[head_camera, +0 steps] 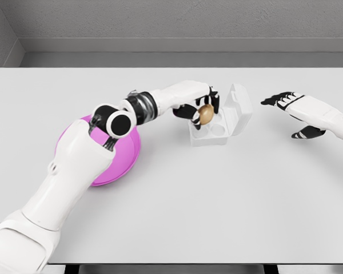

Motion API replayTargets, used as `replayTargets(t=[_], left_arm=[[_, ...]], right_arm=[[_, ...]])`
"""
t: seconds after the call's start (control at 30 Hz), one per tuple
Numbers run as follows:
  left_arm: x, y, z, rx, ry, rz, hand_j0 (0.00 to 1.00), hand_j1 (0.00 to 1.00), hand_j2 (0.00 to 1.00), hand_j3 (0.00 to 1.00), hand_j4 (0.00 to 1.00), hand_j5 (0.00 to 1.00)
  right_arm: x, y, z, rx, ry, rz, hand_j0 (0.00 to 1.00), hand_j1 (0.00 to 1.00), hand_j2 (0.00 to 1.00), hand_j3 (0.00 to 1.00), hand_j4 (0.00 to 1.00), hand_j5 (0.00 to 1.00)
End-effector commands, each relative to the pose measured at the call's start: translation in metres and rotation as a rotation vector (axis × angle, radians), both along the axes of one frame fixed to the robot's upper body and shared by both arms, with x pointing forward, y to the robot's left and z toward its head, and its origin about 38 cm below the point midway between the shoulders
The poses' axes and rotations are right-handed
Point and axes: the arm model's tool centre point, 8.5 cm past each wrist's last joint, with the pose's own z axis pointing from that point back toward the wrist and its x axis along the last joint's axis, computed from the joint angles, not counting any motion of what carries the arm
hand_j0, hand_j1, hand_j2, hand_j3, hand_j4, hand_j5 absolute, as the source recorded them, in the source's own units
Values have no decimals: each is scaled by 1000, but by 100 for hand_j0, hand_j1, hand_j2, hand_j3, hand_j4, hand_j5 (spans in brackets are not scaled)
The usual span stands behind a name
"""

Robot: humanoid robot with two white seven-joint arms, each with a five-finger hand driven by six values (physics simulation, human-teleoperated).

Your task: Pack egg into the box and close the box lid

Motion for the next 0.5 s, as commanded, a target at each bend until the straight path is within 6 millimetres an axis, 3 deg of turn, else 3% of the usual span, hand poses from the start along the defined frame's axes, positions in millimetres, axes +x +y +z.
replayTargets(t=[0.0, 0.47], left_arm=[[2, -3, -6, -1, 20, 4, 37, 37, 37, 37, 37, 37], [11, -15, -13, 13, 41, -2, 39, 39, 39, 39, 39, 39]], right_arm=[[0, 0, 2, 6, -2, -2, 100, 100, 100, 100, 100, 100], [1, 0, 1, 7, -2, -2, 100, 100, 100, 100, 100, 100]])
